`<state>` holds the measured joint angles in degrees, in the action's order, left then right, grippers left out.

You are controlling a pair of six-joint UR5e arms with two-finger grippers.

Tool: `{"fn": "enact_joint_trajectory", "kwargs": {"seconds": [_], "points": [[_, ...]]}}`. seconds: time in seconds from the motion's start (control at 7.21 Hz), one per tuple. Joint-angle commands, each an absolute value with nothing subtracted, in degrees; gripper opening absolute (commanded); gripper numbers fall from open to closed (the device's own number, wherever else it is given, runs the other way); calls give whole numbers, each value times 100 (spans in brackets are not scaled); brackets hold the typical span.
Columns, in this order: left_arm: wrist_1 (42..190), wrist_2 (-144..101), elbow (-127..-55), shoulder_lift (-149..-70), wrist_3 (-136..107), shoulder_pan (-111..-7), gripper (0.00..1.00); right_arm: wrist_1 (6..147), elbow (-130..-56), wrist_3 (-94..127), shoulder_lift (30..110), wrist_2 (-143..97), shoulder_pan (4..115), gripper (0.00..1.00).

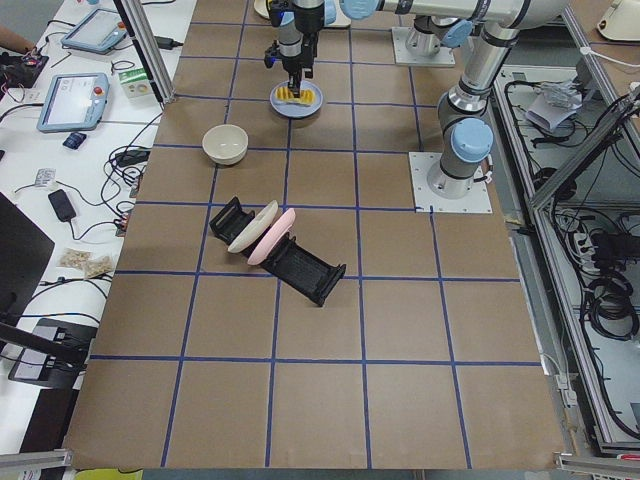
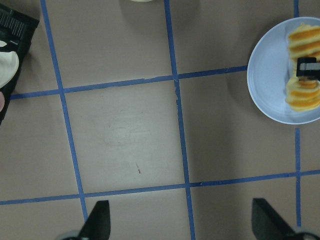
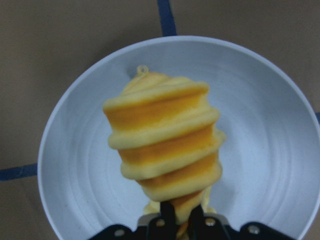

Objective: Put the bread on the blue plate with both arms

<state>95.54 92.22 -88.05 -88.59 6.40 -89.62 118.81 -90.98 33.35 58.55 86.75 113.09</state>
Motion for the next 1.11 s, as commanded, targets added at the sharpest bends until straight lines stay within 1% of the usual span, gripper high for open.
{"fn": "enact_joint_trajectory", "kwargs": {"seconds": [0.0,0.14,0.42,0.55,0.69,0.83,0.97], "points": [[9554,9229,-8798,-8842,624,-8956,100,11883,-9123,3340,5818,8684,11355,35],[9554,9229,-8798,-8842,607,-8956,100,11883,-9123,3244,5844,8692,11364,58],[9554,9229,-8798,-8833,598,-8939,100,11892,-9123,3313,5853,8684,11443,87],[9554,9220,-8798,-8824,580,-8947,100,11900,-9114,3331,5888,8675,11496,97],[9554,9220,-8807,-8824,580,-8947,100,11892,-9097,3331,5906,8684,11505,100],[9554,9220,-8807,-8816,580,-8947,100,11822,-9062,3314,6054,8727,11505,100],[9554,9220,-8807,-8815,580,-8947,100,11778,-9114,3218,6351,8710,11340,100]]}}
